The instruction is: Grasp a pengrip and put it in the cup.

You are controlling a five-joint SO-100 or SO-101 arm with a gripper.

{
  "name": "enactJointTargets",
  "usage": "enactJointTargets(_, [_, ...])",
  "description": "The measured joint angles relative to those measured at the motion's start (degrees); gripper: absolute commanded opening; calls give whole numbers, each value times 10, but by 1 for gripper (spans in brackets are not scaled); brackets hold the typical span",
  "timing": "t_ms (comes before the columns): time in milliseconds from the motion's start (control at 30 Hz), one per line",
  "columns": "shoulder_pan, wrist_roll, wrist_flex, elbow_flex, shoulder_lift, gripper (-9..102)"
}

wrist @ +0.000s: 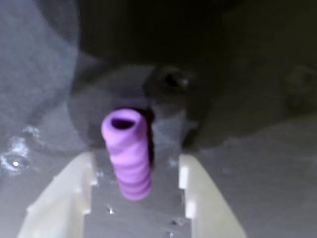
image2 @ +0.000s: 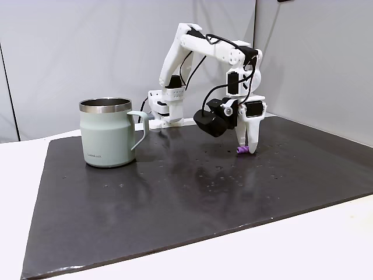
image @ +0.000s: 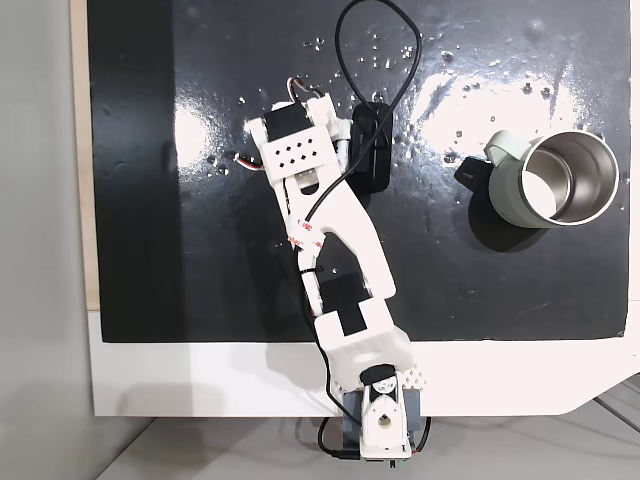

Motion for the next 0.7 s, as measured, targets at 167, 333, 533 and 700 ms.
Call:
enactJointTargets(167, [1, 1, 4, -11, -18, 13])
enactJointTargets(333, [9, 1, 0, -7, -20, 0])
enactJointTargets(533, [24, 1, -13, 36, 18, 0])
enactJointTargets(700, [59, -11, 27, 38, 83, 0])
